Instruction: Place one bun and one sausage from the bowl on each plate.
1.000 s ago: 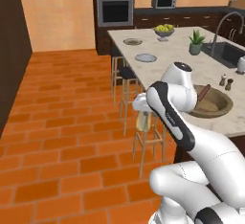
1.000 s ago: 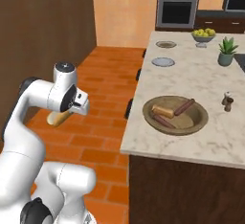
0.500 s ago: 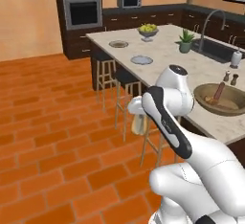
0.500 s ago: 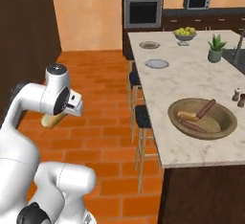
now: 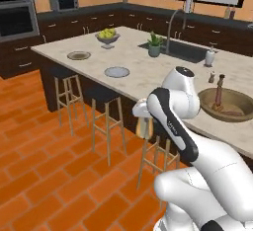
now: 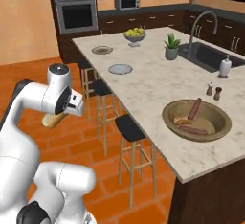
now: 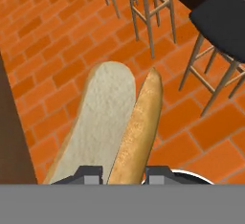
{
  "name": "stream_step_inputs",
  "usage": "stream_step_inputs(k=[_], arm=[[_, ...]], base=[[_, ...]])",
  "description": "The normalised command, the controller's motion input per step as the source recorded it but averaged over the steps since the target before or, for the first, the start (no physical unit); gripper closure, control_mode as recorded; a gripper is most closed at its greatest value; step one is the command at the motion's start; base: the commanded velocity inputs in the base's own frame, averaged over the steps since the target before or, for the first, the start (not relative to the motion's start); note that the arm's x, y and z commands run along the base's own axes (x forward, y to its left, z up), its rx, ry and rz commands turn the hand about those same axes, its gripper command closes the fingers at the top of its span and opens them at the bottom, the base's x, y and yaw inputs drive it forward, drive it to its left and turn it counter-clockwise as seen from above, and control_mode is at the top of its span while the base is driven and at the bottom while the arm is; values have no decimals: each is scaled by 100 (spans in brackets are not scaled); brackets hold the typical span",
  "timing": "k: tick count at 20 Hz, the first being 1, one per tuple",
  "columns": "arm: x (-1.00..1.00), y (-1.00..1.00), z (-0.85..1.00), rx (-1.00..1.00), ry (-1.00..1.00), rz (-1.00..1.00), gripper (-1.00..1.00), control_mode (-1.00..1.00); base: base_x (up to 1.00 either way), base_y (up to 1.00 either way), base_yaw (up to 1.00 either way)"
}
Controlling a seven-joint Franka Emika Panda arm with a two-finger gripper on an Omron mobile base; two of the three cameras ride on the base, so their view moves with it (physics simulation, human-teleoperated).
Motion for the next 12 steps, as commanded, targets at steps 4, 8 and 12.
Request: stream_step_inputs(k=[4, 8, 12], arm=[[0, 0, 0, 0, 0, 0, 100, 100], [0, 0, 0, 0, 0, 0, 100, 100], [0, 0, 0, 0, 0, 0, 100, 100]], base=[[29, 100, -57], [52, 100, -55], [64, 100, -48]])
